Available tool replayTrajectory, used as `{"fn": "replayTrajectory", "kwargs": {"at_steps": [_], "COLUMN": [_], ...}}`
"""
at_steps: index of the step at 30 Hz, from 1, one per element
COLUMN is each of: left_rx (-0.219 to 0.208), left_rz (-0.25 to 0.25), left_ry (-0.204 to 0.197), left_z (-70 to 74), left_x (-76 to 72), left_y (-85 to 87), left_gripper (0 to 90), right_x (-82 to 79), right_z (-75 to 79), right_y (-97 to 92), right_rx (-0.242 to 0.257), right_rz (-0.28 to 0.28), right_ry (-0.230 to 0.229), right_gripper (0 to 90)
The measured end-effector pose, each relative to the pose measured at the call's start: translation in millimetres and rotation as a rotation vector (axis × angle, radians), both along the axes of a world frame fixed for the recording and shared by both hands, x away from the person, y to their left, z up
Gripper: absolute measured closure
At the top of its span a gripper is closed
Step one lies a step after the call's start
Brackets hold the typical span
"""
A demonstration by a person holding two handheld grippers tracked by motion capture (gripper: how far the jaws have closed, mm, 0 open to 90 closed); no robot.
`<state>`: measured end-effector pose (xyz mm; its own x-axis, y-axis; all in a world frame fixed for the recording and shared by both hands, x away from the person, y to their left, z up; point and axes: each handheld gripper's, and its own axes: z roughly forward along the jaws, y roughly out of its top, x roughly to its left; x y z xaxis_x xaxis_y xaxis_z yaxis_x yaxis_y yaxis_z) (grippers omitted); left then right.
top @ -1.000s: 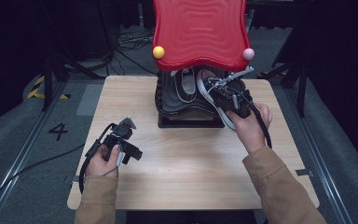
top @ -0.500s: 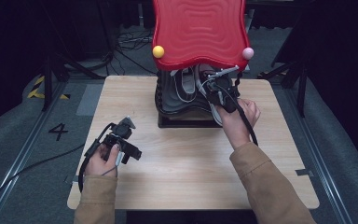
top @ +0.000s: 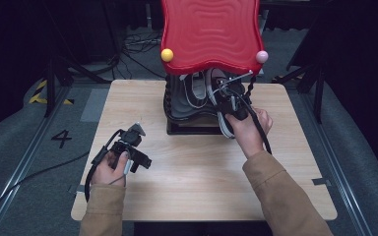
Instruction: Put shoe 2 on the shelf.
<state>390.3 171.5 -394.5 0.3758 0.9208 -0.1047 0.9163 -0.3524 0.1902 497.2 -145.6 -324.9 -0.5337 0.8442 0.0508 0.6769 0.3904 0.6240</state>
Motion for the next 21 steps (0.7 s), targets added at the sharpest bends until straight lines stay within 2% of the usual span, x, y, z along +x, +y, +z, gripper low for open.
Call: {"fn": "replayTrajectory", "kwargs": {"at_steps": [1, 5, 9, 11, 14, 21], "left_rx": [-0.001, 0.001, 0.000, 0.000, -0.003, -0.001], "left_rz": [-0.002, -0.012, -0.014, -0.016, -0.015, -0.020], "left_ry": [0.000, 0.002, 0.004, 0.003, 0.000, 0.000], "left_z": [-0.5, -0.2, 0.1, 0.0, 0.9, 1.7], "left_x": [0.5, 1.4, 2.2, 2.4, 2.2, 2.8], "left_y": [-0.4, -3.1, -3.6, -3.8, -3.9, -5.3], "left_gripper": [17.1, 17.1, 17.1, 17.1, 17.1, 17.1], "right_x": [0.3, -2.8, -5.7, -6.7, -12.0, -30.9], "right_z": [-3.1, -4.1, -2.7, -2.2, -1.3, 5.7], "right_y": [-0.6, 2.8, 2.3, -0.4, -3.8, -18.9], "right_rx": [0.028, 0.021, 0.014, 0.023, 0.026, 0.017], "right_rz": [0.009, 0.015, 0.019, 0.019, 0.014, 0.027], "right_ry": [0.034, 0.032, 0.036, 0.049, 0.047, 0.009], "right_gripper": [72.2, 64.7, 66.1, 63.6, 58.8, 56.1]}}
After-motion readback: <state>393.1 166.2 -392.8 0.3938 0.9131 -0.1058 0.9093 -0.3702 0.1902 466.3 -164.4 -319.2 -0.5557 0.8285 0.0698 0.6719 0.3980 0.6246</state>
